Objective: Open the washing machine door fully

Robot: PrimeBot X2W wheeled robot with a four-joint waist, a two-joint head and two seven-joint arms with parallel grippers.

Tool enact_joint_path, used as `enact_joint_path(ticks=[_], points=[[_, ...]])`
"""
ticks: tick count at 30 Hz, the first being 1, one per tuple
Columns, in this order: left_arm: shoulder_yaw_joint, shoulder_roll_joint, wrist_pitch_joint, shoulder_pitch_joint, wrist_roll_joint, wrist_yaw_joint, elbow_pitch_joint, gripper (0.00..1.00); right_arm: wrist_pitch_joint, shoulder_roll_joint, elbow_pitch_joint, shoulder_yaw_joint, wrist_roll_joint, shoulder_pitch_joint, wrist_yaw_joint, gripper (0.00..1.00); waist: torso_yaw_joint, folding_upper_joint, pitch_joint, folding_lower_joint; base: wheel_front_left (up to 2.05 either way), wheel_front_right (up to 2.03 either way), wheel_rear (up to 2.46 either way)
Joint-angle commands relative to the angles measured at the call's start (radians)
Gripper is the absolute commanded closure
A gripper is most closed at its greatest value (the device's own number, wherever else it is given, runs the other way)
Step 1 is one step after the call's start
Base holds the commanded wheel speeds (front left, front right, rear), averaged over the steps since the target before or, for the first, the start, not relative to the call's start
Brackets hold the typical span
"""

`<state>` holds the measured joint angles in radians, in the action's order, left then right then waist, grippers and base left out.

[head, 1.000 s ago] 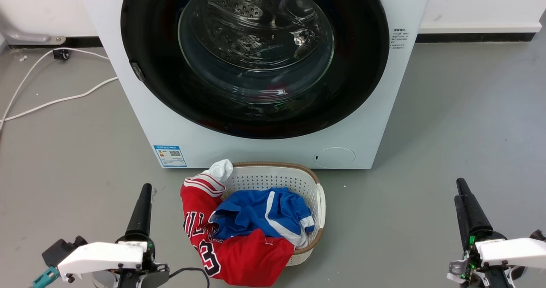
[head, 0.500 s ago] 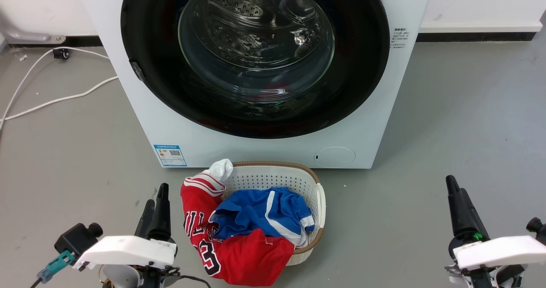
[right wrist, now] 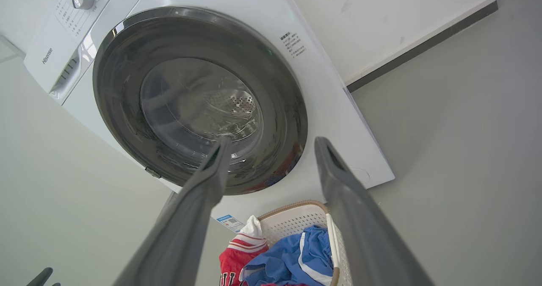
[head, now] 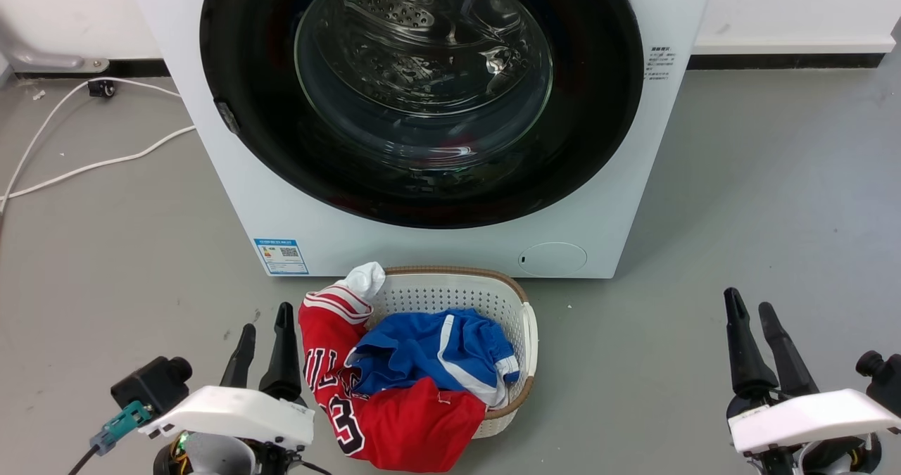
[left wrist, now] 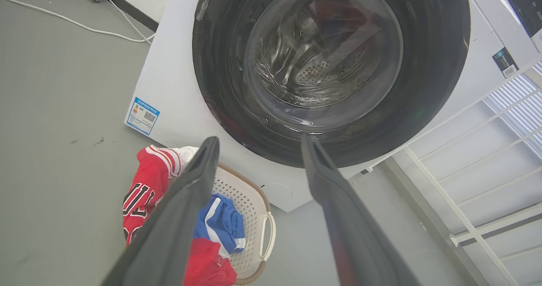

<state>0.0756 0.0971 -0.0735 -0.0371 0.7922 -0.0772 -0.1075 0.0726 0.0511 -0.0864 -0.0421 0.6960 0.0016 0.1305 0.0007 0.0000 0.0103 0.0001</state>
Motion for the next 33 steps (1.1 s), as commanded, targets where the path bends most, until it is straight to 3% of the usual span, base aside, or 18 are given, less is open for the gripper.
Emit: enact_joint_path(ticks=[1, 16, 33], points=[[0.013, 0.015, -0.011, -0.004, -0.038, -0.009, 0.022, 0.00, 0.012, 0.001, 0.024, 0.001, -0.041, -0.003, 0.000, 0.00, 0.000, 0.0000, 0.000, 0.0000, 0.00, 0.00, 0.00], [0.080, 0.043, -0.056, 0.008, -0.207, -0.048, 0.068, 0.00, 0.057, 0.001, 0.064, -0.003, -0.209, 0.023, 0.000, 0.00, 0.001, 0.0000, -0.003, 0.0000, 0.00, 0.00, 0.00], [0.098, 0.034, -0.101, 0.031, -0.370, -0.042, 0.087, 0.00, 0.101, 0.000, 0.108, -0.002, -0.383, 0.050, 0.000, 0.00, 0.006, 0.0000, -0.001, -0.0001, 0.00, 0.00, 0.00]])
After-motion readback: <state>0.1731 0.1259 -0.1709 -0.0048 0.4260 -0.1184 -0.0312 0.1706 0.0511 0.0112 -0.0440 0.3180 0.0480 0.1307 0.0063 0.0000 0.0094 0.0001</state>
